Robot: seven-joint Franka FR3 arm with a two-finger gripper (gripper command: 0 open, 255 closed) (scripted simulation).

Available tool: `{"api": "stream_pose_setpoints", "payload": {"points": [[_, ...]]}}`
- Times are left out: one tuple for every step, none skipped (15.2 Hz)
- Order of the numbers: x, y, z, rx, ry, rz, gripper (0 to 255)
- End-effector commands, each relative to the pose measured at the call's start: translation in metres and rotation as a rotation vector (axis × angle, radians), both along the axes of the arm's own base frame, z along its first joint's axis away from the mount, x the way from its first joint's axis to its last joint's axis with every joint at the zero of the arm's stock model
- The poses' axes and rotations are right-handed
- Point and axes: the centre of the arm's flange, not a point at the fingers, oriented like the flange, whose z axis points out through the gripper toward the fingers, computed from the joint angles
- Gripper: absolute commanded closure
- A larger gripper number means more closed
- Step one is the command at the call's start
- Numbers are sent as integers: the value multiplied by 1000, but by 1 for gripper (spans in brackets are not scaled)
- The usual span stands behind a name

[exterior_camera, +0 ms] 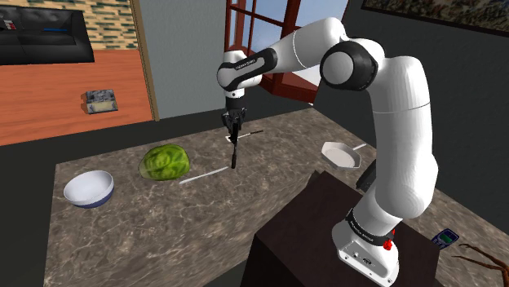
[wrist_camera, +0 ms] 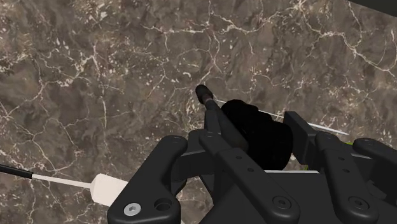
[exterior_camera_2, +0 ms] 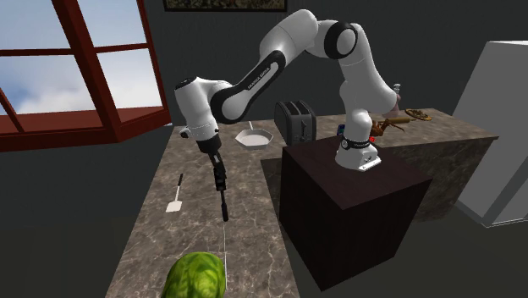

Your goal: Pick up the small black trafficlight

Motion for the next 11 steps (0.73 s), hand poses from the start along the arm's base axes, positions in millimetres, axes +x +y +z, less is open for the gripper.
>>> {"api": "stream_pose_setpoints", "payload": {"points": [[0, 0, 0, 0, 1, 0, 255], [0, 0, -1, 0, 1, 0, 255], [0, 0, 0, 0, 1, 0, 255], [0, 0, 5, 0, 1, 0, 255], [0, 0, 10, 0, 1, 0, 255], [0, 0, 15, 0, 1, 0, 255], [0, 0, 21, 0, 1, 0, 255], [0, 0, 26, 0, 1, 0, 255], [0, 0, 31, 0, 1, 0, 255], [0, 0, 37, 0, 1, 0, 255], [0, 0, 42, 0, 1, 0, 255]]}}
